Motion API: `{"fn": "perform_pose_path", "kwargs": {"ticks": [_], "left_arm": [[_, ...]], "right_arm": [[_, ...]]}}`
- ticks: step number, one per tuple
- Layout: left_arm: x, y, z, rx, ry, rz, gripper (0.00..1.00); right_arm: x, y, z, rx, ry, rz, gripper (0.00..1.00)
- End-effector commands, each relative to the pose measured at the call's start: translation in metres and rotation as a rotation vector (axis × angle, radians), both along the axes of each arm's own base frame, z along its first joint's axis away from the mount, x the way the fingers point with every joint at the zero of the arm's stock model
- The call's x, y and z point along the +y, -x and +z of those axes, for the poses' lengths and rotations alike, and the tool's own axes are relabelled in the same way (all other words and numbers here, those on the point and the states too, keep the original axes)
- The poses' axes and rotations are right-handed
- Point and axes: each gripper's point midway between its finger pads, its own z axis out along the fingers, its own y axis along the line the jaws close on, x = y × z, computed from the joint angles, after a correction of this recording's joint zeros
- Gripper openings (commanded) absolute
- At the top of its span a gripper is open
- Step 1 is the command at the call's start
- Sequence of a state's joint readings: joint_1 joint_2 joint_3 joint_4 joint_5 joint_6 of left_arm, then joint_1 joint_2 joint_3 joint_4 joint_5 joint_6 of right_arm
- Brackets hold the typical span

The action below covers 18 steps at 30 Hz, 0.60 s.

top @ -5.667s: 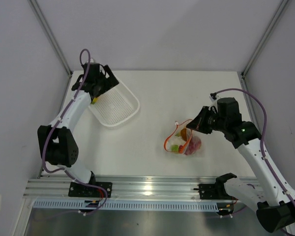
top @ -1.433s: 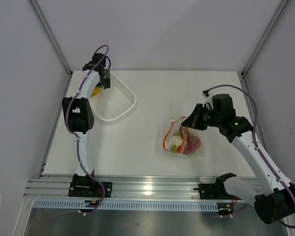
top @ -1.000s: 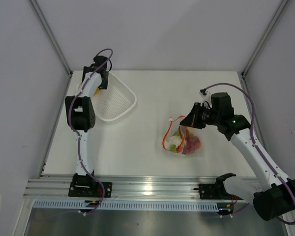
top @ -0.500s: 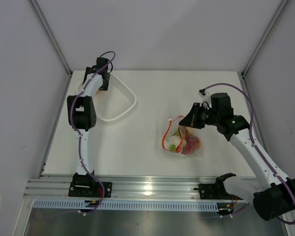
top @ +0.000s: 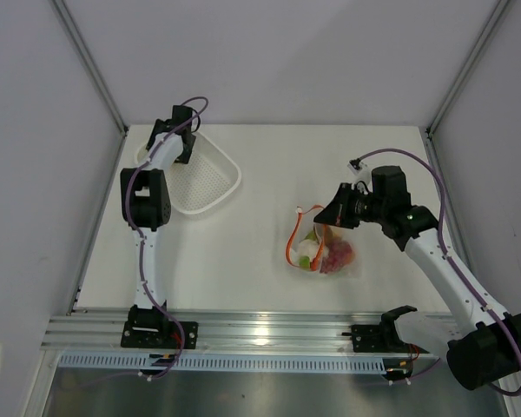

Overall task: Place the food in the zip-top bag and seal the zipper
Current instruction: Pick up the fake fruit from the bin.

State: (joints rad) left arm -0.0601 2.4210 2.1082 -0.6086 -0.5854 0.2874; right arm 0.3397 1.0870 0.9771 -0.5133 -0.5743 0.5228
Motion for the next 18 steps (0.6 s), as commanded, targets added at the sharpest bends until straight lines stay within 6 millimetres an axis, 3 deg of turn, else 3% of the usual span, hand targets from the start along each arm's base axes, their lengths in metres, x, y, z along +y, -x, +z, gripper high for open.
{"fn": "perform_pose_path", "kwargs": {"ticks": [1, 4, 11, 15, 18], "left_arm": [[0.005, -0.005, -0.004, 0.019, -0.05, -0.032, 0.98], [0.005, -0.002, -0.01, 0.038, -0.053, -0.041, 0.96], [0.0, -0.004, -0.016, 0.059, -0.026, -0.089, 0.79], [0.002, -0.006, -0.016, 0.053, -0.042, -0.085, 0.78], [0.002, -0.006, -0.016, 0.055, -0.039, -0.089, 0.69]], "right_arm": [[0.004, 0.001, 0.018, -0.071, -0.047, 0.029, 0.0], [0.003, 0.003, 0.019, -0.079, -0.047, 0.031, 0.0], [0.002, 0.005, 0.021, -0.101, -0.042, 0.036, 0.0], [0.003, 0.005, 0.021, -0.105, -0.046, 0.041, 0.0], [0.003, 0.006, 0.021, -0.103, -0.051, 0.043, 0.0]]}}
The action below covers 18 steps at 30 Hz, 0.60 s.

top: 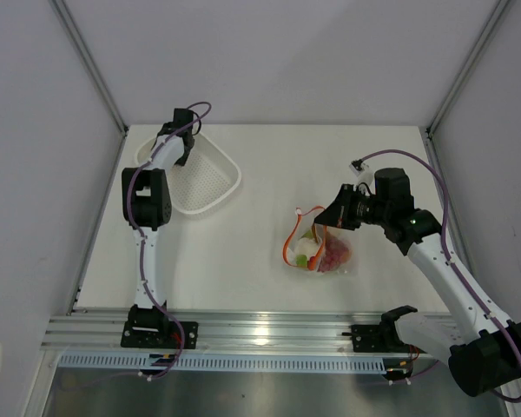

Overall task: Place the food in the zip-top bag and seal the zipper
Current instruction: Pick up the fake fruit from the bin.

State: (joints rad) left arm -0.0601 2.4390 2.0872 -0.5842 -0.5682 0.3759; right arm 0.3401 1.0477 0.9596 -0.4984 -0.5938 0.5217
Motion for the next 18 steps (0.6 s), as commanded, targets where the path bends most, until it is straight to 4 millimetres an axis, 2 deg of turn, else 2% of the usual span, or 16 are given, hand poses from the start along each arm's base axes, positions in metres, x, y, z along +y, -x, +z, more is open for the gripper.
{"fn": "perform_pose_path", "kwargs": {"ticks": [1, 2, 5, 13, 14, 15, 17, 18], "left_arm": [[0.001, -0.006, -0.001, -0.009, -0.004, -0.019, 0.66], [0.001, -0.005, -0.002, -0.006, -0.005, -0.018, 0.58], [0.002, -0.004, -0.003, -0.002, -0.008, -0.014, 0.43], [0.005, 0.004, -0.001, -0.007, -0.018, 0.02, 0.14], [0.005, 0.006, -0.002, -0.005, -0.019, 0.026, 0.04], [0.005, 0.006, 0.002, -0.013, -0.019, 0.031, 0.01], [0.006, 0.01, 0.002, -0.018, -0.024, 0.052, 0.01], [0.006, 0.01, 0.008, -0.037, -0.022, 0.064, 0.01]], "right_arm": [[0.003, -0.001, 0.013, -0.072, -0.028, 0.026, 0.0], [0.002, -0.002, 0.013, -0.072, -0.027, 0.023, 0.0], [0.002, -0.002, 0.012, -0.067, -0.025, 0.022, 0.0], [0.002, -0.004, 0.006, -0.054, -0.02, 0.01, 0.0], [0.002, -0.004, 0.005, -0.051, -0.018, 0.01, 0.0], [0.002, -0.004, 0.006, -0.052, -0.019, 0.01, 0.0], [0.002, -0.005, 0.006, -0.052, -0.021, 0.007, 0.0], [0.001, -0.006, 0.006, -0.055, -0.02, 0.002, 0.0]]}}
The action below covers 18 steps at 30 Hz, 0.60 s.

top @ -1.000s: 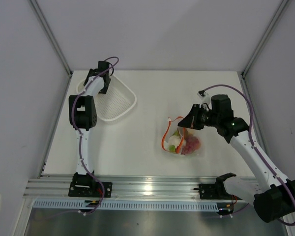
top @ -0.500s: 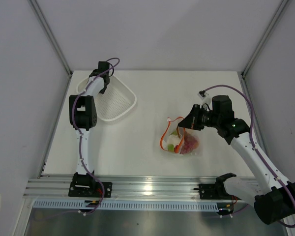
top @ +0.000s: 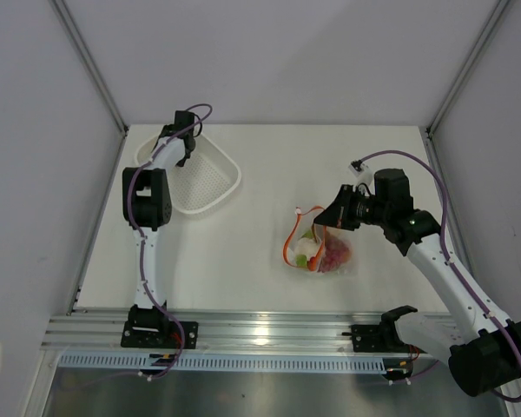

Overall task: Place the food in the zip-top bag and seal the zipper
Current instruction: Pick up the fake fruit from the bin.

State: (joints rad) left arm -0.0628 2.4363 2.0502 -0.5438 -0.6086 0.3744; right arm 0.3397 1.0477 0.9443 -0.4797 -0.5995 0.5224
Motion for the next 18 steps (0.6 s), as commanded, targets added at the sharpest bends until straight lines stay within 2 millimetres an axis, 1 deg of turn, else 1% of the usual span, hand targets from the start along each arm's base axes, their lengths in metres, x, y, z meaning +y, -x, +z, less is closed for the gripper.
{"fn": "perform_pose_path", "kwargs": {"ticks": [1, 3, 4, 6, 7, 8, 10, 11, 12, 13, 14, 17, 18], "left_arm": [[0.002, 0.012, 0.01, -0.026, 0.008, 0.051, 0.01], [0.0, 0.013, 0.015, -0.05, 0.019, 0.067, 0.01], [0.0, 0.015, 0.024, -0.068, 0.023, 0.072, 0.01], [-0.006, 0.018, 0.027, -0.082, 0.033, 0.072, 0.01], [-0.007, 0.018, 0.039, -0.107, 0.037, 0.073, 0.01], [-0.01, 0.022, 0.04, -0.106, 0.041, 0.071, 0.0], [-0.018, 0.024, 0.05, -0.125, 0.052, 0.065, 0.01], [-0.021, 0.025, 0.061, -0.144, 0.058, 0.062, 0.01], [-0.026, 0.028, 0.062, -0.147, 0.064, 0.062, 0.0], [-0.029, 0.03, 0.068, -0.158, 0.069, 0.063, 0.0], [-0.032, 0.033, 0.079, -0.173, 0.074, 0.059, 0.01], [-0.04, 0.04, 0.091, -0.188, 0.082, 0.048, 0.0], [-0.044, 0.043, 0.102, -0.211, 0.098, 0.048, 0.01]], "right_arm": [[0.001, -0.005, 0.009, -0.054, -0.017, -0.002, 0.0], [0.001, -0.006, 0.008, -0.051, -0.014, -0.005, 0.0], [0.0, -0.006, 0.007, -0.048, -0.013, -0.007, 0.0], [0.0, -0.006, 0.007, -0.046, -0.012, -0.009, 0.0], [0.0, -0.006, 0.007, -0.045, -0.014, -0.01, 0.0], [0.0, -0.006, 0.008, -0.044, -0.015, -0.011, 0.0], [0.0, -0.006, 0.009, -0.043, -0.018, -0.016, 0.0], [0.0, -0.006, 0.009, -0.043, -0.018, -0.018, 0.0], [0.0, -0.006, 0.008, -0.037, -0.017, -0.022, 0.0], [-0.001, -0.006, 0.008, -0.035, -0.015, -0.025, 0.0], [-0.001, -0.006, 0.007, -0.033, -0.014, -0.029, 0.0], [-0.003, -0.005, 0.005, -0.022, -0.004, -0.042, 0.0], [-0.004, -0.006, 0.005, -0.025, 0.0, -0.046, 0.0]]}}
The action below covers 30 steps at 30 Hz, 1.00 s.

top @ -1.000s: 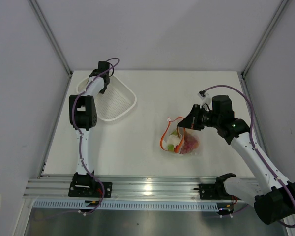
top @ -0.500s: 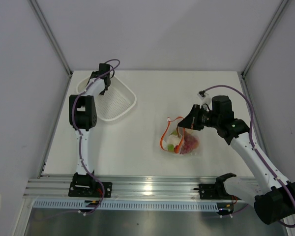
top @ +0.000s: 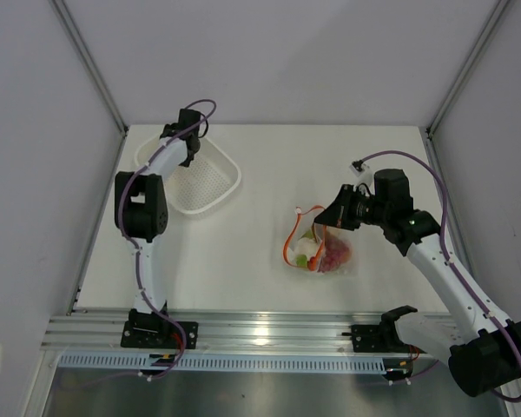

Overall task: Place the food in the zip-top bag and seal the zipper
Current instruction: Pick up the fake fruit from the bin.

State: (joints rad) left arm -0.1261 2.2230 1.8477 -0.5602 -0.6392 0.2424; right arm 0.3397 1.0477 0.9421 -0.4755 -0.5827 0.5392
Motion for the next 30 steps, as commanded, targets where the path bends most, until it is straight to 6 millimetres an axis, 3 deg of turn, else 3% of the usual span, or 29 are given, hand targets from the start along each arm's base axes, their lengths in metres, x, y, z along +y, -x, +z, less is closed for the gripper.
{"fn": "perform_pose_path", "kwargs": {"ticks": [1, 5, 9, 10, 11, 13, 14, 16, 17, 19, 23, 25, 26, 27, 29, 30], "left_arm": [[-0.016, 0.007, 0.066, -0.148, 0.063, 0.006, 0.0], [-0.036, 0.024, 0.092, -0.188, 0.112, -0.004, 0.01], [-0.071, 0.053, 0.112, -0.207, 0.178, -0.059, 0.01], [-0.078, 0.062, 0.129, -0.242, 0.198, -0.077, 0.01], [-0.085, 0.071, 0.124, -0.224, 0.212, -0.097, 0.01], [-0.105, 0.09, 0.144, -0.264, 0.279, -0.135, 0.0], [-0.114, 0.101, 0.137, -0.236, 0.309, -0.17, 0.01], [-0.137, 0.116, 0.145, -0.259, 0.411, -0.202, 0.01], [-0.148, 0.13, 0.155, -0.27, 0.474, -0.244, 0.01], [-0.172, 0.149, 0.153, -0.255, 0.563, -0.293, 0.01], [-0.228, 0.203, 0.172, -0.249, 0.746, -0.463, 0.01], [-0.243, 0.225, 0.167, -0.214, 0.793, -0.505, 0.01], [-0.26, 0.242, 0.178, -0.222, 0.851, -0.568, 0.01], [-0.272, 0.258, 0.168, -0.172, 0.892, -0.604, 0.01], [-0.303, 0.289, 0.181, -0.137, 1.022, -0.711, 0.01], [-0.311, 0.302, 0.169, -0.092, 1.047, -0.735, 0.01]], "right_arm": [[-0.004, -0.004, 0.004, -0.033, 0.007, -0.031, 0.0], [-0.006, -0.005, 0.002, -0.018, 0.022, -0.039, 0.0], [-0.007, -0.009, 0.009, -0.029, 0.028, -0.054, 0.0], [-0.008, -0.01, 0.01, -0.03, 0.033, -0.059, 0.0], [-0.009, -0.01, 0.009, -0.021, 0.045, -0.061, 0.0], [-0.011, -0.013, 0.013, -0.024, 0.057, -0.075, 0.0], [-0.012, -0.012, 0.013, -0.018, 0.065, -0.079, 0.0], [-0.014, -0.013, 0.02, -0.03, 0.068, -0.092, 0.0], [-0.015, -0.012, 0.021, -0.025, 0.073, -0.096, 0.0], [-0.016, -0.011, 0.026, -0.023, 0.073, -0.106, 0.0], [-0.017, -0.011, 0.032, -0.02, 0.064, -0.121, 0.0], [-0.017, -0.01, 0.033, -0.017, 0.06, -0.126, 0.0], [-0.017, -0.01, 0.034, -0.015, 0.06, -0.128, 0.0], [-0.018, -0.01, 0.034, -0.014, 0.06, -0.133, 0.0], [-0.019, -0.009, 0.033, -0.009, 0.061, -0.138, 0.0], [-0.018, -0.009, 0.033, -0.006, 0.06, -0.138, 0.0]]}}
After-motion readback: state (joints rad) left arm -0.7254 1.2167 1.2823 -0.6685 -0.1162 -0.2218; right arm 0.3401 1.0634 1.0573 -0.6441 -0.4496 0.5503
